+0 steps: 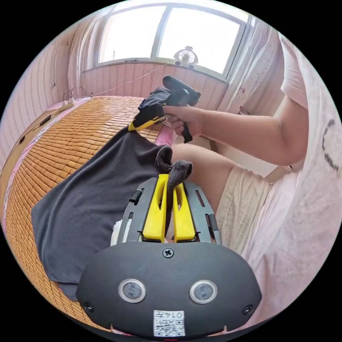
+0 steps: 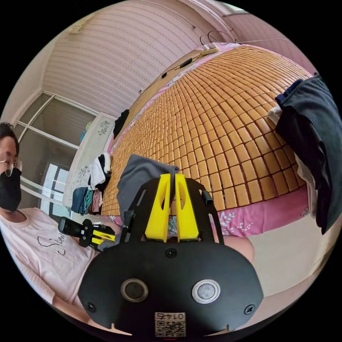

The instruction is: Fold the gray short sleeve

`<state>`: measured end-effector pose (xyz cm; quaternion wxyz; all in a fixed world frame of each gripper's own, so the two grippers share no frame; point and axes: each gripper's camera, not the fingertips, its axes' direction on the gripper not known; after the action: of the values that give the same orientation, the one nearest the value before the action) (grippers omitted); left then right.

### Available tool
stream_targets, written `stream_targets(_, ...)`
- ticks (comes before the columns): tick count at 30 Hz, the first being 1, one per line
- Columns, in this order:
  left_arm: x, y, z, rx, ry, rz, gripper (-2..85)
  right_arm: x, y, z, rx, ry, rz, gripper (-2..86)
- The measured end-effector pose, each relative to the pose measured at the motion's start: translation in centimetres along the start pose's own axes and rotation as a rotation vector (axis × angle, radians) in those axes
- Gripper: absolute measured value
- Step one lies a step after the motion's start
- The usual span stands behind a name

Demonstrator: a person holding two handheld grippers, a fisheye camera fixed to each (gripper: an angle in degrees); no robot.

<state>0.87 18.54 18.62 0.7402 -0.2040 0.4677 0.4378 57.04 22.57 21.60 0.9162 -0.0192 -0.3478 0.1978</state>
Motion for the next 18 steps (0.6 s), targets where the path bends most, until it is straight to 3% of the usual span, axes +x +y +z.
stream_targets(4, -2.4, 0.3, -4.0, 0.238, 0.057, -0.193, -0.8, -3.4, -1.7, -3.9, 0.063, 0.010, -0.047, 1.5)
stream_targets(7, -5.2, 2.6, -7.4, 0.336, -0.008, -0.359, -0.8, -7.7, -4.6, -2.1, 0.036, -0.007, -0.132, 1.6)
stream_targets(13, -10.7, 9.9, -11.1, 0.328, -0.264, -0.680, -0.5, -17.9, -10.4, 13.6, -0.179, -0.018, -0.291, 2.4)
stream_targets(18, -14.9, 14.7, -10.0, 0.256, -0.331, -0.959, 1.8, -22.6, -11.2, 26.3, -0.310, 0.175, -0.316, 4.9)
